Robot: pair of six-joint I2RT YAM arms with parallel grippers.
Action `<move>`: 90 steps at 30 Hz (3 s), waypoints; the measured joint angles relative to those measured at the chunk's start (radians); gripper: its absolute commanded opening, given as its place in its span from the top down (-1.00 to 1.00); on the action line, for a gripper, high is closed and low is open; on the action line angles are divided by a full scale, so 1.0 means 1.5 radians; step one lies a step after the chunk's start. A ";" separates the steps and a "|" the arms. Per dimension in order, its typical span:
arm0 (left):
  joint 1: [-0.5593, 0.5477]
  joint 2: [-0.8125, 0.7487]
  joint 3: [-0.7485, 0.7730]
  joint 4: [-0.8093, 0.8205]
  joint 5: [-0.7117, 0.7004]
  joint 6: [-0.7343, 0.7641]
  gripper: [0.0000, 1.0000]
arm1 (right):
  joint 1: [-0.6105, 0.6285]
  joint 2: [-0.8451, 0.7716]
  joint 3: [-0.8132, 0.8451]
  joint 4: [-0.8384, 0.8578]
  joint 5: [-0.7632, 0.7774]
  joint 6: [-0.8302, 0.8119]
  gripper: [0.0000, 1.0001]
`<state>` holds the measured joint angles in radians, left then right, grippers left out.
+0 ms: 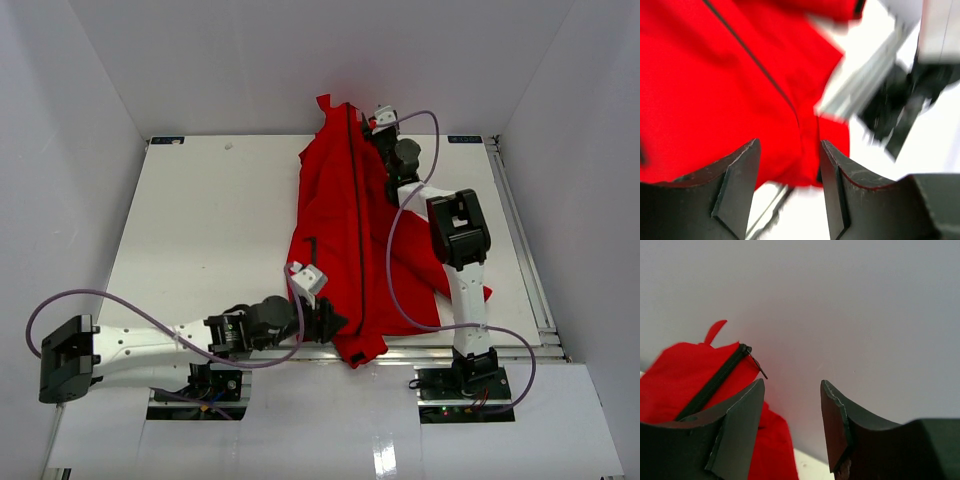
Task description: Zip up the jacket
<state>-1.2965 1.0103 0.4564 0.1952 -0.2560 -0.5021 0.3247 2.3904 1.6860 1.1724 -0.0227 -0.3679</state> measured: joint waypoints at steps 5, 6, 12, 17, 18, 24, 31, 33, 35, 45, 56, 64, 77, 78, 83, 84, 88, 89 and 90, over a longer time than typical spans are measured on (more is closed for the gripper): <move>0.078 -0.039 0.074 -0.068 -0.063 -0.015 -0.26 | -0.003 -0.206 -0.144 -0.081 0.021 0.075 -0.12; 0.112 -0.032 0.093 -0.085 -0.065 -0.021 -0.25 | -0.003 -0.247 -0.159 -0.104 0.029 0.090 -0.13; 0.367 0.052 0.179 -0.135 -0.016 -0.057 -0.26 | -0.014 -0.445 -0.267 -0.271 0.045 0.211 -0.51; 0.520 0.178 0.210 -0.108 0.084 -0.052 -0.21 | -0.047 -0.479 -0.345 -0.440 -0.012 0.298 -0.58; 0.541 0.210 0.217 -0.091 0.113 -0.046 -0.21 | -0.051 -0.471 -0.358 -0.467 -0.022 0.307 -0.58; 0.599 0.410 0.270 0.006 0.263 -0.013 -0.18 | -0.056 -0.391 -0.386 -0.582 -0.086 0.335 -0.50; 0.605 0.556 0.342 0.089 0.424 0.006 0.88 | -0.059 -0.358 -0.392 -0.588 -0.141 0.351 0.72; 0.606 0.566 0.344 0.101 0.447 0.006 1.00 | -0.060 -0.357 -0.392 -0.588 -0.139 0.350 0.84; 0.610 0.566 0.345 0.102 0.455 0.009 1.00 | -0.065 -0.357 -0.390 -0.587 -0.136 0.351 0.84; 0.664 0.546 0.413 -0.068 0.278 0.015 1.00 | -0.146 -0.360 -0.307 -0.643 -0.088 0.349 0.85; 0.688 0.543 0.406 -0.114 0.215 0.020 -0.40 | -0.149 -0.341 -0.269 -0.669 -0.116 0.345 -0.30; 0.688 0.401 0.351 -0.123 0.252 0.023 -0.87 | -0.140 -0.350 -0.225 -0.703 -0.111 0.331 -0.80; 0.536 0.025 0.234 -0.126 0.202 0.012 -0.96 | 0.039 -0.668 -0.369 -0.837 -0.002 0.395 -0.80; 0.519 0.001 0.210 -0.121 0.207 0.010 -0.96 | 0.048 -0.706 -0.398 -0.839 -0.013 0.407 -0.80; 0.507 -0.080 0.100 -0.081 0.248 0.010 -0.96 | 0.083 -0.845 -0.503 -0.860 -0.004 0.448 -0.80; 0.505 -0.097 0.083 -0.080 0.251 0.010 -0.96 | 0.095 -0.867 -0.520 -0.867 -0.001 0.449 -0.80; 0.479 -0.179 0.054 -0.079 0.264 0.004 -0.96 | 0.140 -0.949 -0.557 -0.908 0.010 0.447 -0.80; 0.475 -0.197 0.054 -0.077 0.270 0.003 -0.96 | 0.141 -0.968 -0.563 -0.911 0.013 0.446 -0.80; 0.473 -0.214 0.053 -0.076 0.273 0.001 -0.96 | 0.141 -0.992 -0.572 -0.913 0.014 0.446 -0.80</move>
<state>-0.5864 0.6892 0.5366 0.0818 0.1541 -0.5001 0.5362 0.9020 0.8275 -0.1974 -0.0011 0.3005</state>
